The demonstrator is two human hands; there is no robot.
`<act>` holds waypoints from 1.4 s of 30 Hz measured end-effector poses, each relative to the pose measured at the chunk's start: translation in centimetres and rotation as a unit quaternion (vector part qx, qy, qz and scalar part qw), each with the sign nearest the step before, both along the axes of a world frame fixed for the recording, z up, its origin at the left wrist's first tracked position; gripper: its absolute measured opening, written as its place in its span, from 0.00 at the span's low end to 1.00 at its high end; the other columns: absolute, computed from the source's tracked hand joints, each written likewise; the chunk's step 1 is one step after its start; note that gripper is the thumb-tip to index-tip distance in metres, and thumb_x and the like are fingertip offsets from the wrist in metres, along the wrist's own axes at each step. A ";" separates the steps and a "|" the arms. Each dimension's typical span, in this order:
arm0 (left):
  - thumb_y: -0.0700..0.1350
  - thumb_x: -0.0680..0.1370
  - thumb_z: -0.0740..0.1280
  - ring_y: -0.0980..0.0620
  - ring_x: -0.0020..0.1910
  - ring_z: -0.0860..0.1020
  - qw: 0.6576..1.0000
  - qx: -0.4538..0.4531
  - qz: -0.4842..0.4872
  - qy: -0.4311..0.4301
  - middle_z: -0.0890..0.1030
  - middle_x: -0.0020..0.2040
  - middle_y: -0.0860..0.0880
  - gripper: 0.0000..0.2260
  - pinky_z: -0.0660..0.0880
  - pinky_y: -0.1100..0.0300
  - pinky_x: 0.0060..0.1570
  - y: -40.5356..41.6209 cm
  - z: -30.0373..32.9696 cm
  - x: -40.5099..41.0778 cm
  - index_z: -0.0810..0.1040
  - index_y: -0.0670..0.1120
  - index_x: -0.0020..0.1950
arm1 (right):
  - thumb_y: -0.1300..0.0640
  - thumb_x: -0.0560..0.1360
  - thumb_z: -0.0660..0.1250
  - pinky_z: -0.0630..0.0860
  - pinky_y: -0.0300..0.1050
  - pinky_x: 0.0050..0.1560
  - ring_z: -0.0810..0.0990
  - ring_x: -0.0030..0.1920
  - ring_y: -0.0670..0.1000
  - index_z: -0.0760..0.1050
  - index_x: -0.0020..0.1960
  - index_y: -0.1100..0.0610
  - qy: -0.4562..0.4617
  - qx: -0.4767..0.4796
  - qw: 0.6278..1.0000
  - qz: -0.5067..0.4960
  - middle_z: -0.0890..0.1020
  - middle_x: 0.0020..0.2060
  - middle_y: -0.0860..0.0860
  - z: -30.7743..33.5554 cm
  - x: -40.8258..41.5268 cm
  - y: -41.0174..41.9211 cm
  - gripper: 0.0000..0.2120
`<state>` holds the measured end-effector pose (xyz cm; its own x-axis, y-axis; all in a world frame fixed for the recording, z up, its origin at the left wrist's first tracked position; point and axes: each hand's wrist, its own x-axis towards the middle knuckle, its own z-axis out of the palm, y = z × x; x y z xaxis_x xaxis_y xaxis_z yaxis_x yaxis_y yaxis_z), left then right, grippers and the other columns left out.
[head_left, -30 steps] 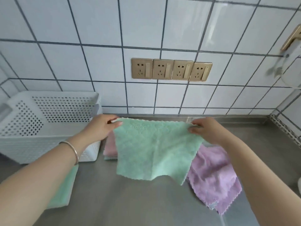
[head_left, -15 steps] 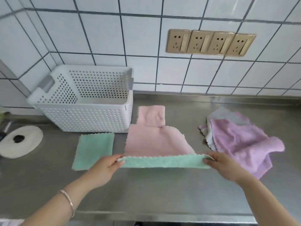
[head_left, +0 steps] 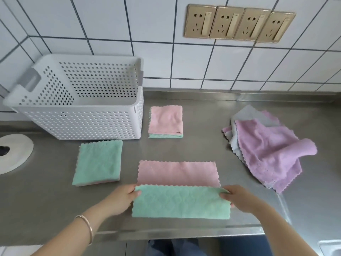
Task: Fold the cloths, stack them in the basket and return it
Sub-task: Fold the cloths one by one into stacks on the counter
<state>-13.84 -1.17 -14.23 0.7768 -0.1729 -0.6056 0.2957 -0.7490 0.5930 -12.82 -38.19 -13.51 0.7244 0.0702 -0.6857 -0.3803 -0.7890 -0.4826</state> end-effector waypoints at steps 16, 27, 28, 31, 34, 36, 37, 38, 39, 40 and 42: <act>0.48 0.81 0.56 0.42 0.67 0.70 0.978 0.202 0.052 -0.033 0.72 0.68 0.40 0.19 0.67 0.56 0.63 -2.7 -2.1 8.3 0.69 0.40 0.68 | 0.54 0.78 0.59 0.65 0.41 0.41 0.73 0.44 0.52 0.77 0.55 0.60 -0.079 -0.111 0.990 0.034 0.80 0.46 0.56 -2.3 7.9 1.6 0.13; 0.46 0.80 0.57 0.41 0.62 0.73 0.964 0.261 0.059 0.012 0.74 0.64 0.39 0.16 0.70 0.57 0.54 -3.8 -2.1 9.5 0.69 0.38 0.64 | 0.46 0.76 0.61 0.63 0.40 0.27 0.71 0.31 0.48 0.69 0.32 0.54 -0.055 -0.158 0.985 -0.041 0.72 0.29 0.48 -3.3 8.6 2.0 0.18; 0.45 0.80 0.57 0.41 0.62 0.74 0.962 0.267 0.058 0.008 0.75 0.63 0.39 0.16 0.70 0.57 0.52 -3.9 -2.1 9.5 0.70 0.38 0.63 | 0.46 0.75 0.61 0.63 0.40 0.27 0.71 0.31 0.48 0.68 0.31 0.54 -0.055 -0.164 0.983 -0.058 0.72 0.29 0.49 -3.4 8.6 2.1 0.18; 0.46 0.79 0.58 0.41 0.60 0.75 0.956 0.286 0.062 -0.020 0.76 0.61 0.40 0.14 0.71 0.55 0.51 -4.2 -2.2 9.1 0.71 0.40 0.61 | 0.43 0.74 0.62 0.65 0.40 0.28 0.73 0.32 0.50 0.67 0.30 0.53 -0.063 -0.178 0.977 -0.097 0.74 0.30 0.49 -3.2 7.9 2.2 0.20; 0.49 0.79 0.59 0.40 0.57 0.77 0.946 0.310 0.077 -0.050 0.78 0.58 0.41 0.14 0.73 0.53 0.51 -4.6 -2.3 8.4 0.72 0.42 0.59 | 0.42 0.75 0.61 0.70 0.43 0.38 0.77 0.40 0.54 0.71 0.40 0.54 -0.089 -0.174 0.970 -0.145 0.78 0.38 0.52 -2.8 6.7 2.3 0.15; 0.50 0.78 0.61 0.40 0.53 0.79 0.932 0.332 0.094 -0.110 0.80 0.53 0.42 0.12 0.75 0.52 0.47 -4.7 -1.9 7.7 0.71 0.43 0.55 | 0.44 0.76 0.60 0.71 0.45 0.42 0.76 0.42 0.55 0.70 0.47 0.56 -0.106 -0.158 0.964 -0.185 0.77 0.40 0.52 -2.5 5.6 2.5 0.15; 0.49 0.76 0.66 0.40 0.50 0.79 0.924 0.330 0.104 -0.165 0.80 0.50 0.41 0.11 0.75 0.51 0.44 -4.8 -1.8 7.3 0.72 0.42 0.52 | 0.44 0.76 0.59 0.72 0.46 0.43 0.77 0.44 0.55 0.69 0.49 0.57 -0.110 -0.152 0.963 -0.195 0.78 0.41 0.52 -2.2 5.0 2.7 0.15; 0.47 0.71 0.71 0.39 0.47 0.78 0.917 0.321 0.099 -0.214 0.79 0.47 0.41 0.13 0.76 0.50 0.41 -4.9 -1.8 6.9 0.73 0.42 0.49 | 0.45 0.76 0.59 0.72 0.47 0.45 0.77 0.46 0.55 0.69 0.51 0.56 -0.111 -0.146 0.963 -0.197 0.78 0.44 0.52 -2.2 4.3 2.9 0.14; 0.46 0.66 0.75 0.39 0.45 0.77 0.909 0.312 0.081 -0.263 0.78 0.45 0.41 0.15 0.76 0.50 0.39 -5.2 -2.0 6.5 0.74 0.43 0.46 | 0.47 0.76 0.60 0.72 0.47 0.46 0.77 0.48 0.55 0.68 0.53 0.56 -0.111 -0.142 0.964 -0.195 0.77 0.47 0.52 -2.3 3.5 3.2 0.14; 0.47 0.64 0.75 0.40 0.45 0.77 0.900 0.297 0.057 -0.315 0.78 0.46 0.43 0.16 0.75 0.50 0.39 -5.8 -2.1 6.1 0.75 0.45 0.47 | 0.48 0.75 0.60 0.71 0.47 0.48 0.77 0.51 0.54 0.69 0.54 0.56 -0.110 -0.140 0.965 -0.193 0.76 0.50 0.52 -2.3 2.7 3.4 0.14; 0.54 0.68 0.66 0.44 0.52 0.78 0.902 0.246 -0.041 -0.352 0.78 0.54 0.48 0.16 0.72 0.48 0.51 -7.7 -2.3 5.2 0.75 0.49 0.53 | 0.48 0.74 0.60 0.71 0.47 0.52 0.74 0.55 0.53 0.68 0.58 0.56 -0.097 -0.147 0.967 -0.184 0.74 0.55 0.51 -2.5 1.2 3.8 0.16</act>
